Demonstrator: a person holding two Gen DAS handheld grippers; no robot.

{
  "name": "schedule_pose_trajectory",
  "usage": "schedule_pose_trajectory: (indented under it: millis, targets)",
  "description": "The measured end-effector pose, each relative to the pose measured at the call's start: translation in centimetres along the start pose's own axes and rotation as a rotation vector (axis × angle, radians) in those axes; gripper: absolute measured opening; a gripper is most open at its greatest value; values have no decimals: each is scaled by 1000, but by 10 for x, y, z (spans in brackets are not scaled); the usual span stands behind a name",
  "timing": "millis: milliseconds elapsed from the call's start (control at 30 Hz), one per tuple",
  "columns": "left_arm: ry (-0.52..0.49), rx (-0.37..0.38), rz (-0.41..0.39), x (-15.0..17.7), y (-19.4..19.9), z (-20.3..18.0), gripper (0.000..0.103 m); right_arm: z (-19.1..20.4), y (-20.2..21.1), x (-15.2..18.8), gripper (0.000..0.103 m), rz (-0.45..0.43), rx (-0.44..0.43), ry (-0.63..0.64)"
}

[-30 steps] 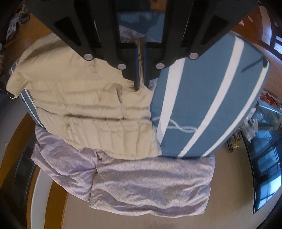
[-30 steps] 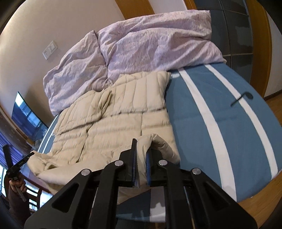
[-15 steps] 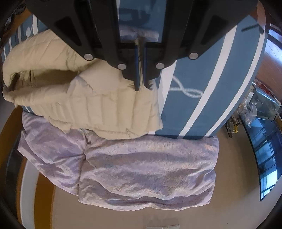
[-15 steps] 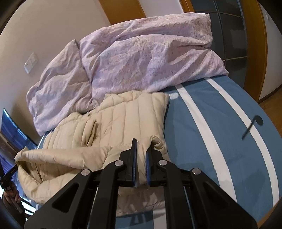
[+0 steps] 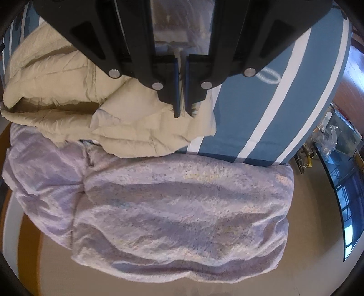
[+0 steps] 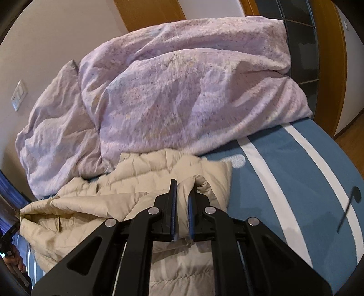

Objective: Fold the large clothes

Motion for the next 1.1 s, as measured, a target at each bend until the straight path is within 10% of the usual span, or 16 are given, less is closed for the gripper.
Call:
schedule_pose_trajectory:
  millis: [233,367,433,533,833,1100]
  targets:
    - [44,-19,26,-18,-54,-3,4,-2,-46,-14,10,-10,5,-48]
    - [101,-13,53,-22,-78,-4,10,-10,-55,-15,49,-14,-75,-143]
    - [114,6,48,-24,-77,-5,29,-11,-44,-15,65,-65,-84,-153]
    - [83,-27,-25,-27,-56,-6,66,-8,-18,-16,66,-153,-110,-107]
    - [28,9,-79,-10,-7,-17,82,27,-1,8,61,-121,-69,123]
    - [-36,-86,-47,5,-42,-37,85,40,-53,17,60,-60,158,234]
Point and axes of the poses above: each gripper's, at about its wrist camera, not at the fingertips, and y roughly against the way its jaws point, z to its left, x to its underside, the point moved 2 cm from there along -y, roughly the way its jaws point, and after that the axes turned 1 degree about y, right-handed, at the moved point
